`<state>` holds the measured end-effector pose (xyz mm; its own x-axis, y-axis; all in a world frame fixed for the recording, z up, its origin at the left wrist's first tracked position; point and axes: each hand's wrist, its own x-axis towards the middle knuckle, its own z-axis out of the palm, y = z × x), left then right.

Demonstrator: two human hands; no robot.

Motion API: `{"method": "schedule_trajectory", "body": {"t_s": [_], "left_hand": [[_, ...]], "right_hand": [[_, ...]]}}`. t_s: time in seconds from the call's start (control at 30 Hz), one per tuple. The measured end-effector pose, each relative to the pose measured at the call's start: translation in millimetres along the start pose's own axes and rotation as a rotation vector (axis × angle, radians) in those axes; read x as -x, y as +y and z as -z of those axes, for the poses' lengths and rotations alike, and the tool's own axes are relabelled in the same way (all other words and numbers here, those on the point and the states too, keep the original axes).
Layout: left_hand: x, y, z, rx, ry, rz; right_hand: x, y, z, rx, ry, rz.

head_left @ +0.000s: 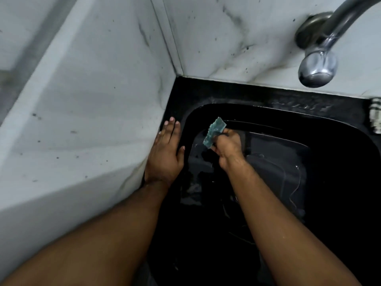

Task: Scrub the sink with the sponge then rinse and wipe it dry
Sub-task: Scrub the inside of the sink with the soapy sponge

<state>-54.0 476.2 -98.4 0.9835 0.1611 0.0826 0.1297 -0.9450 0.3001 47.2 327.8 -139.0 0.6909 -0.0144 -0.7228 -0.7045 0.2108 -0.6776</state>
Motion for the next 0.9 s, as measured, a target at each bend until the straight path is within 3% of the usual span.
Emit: {"method": "schedule_trajectory", "body": {"t_s": [0.2,0.53,0.7,0.9], "left_hand": [[-0.1,-0.9,-1.0,0.024,0.03,0.011],[2.5,-9.2,-4.0,0.016,0.04,-0.024],[1.7,-5.2,-3.8,-0.017,0.036,-0.019],[0.3,-0.7,-2.3,-0.018,0.029,0.012]], "right_hand": [[-18.6,13.0,-3.7,-0.132,0.11,-0.057],[-21.4,4.4,10.2,-0.186,0.221,0.021],[-43.4,9.4,8.4,-0.138,0.454,0.223],[-59.5,1.9,-19.9,-0.075,0.52,0.324]]}}
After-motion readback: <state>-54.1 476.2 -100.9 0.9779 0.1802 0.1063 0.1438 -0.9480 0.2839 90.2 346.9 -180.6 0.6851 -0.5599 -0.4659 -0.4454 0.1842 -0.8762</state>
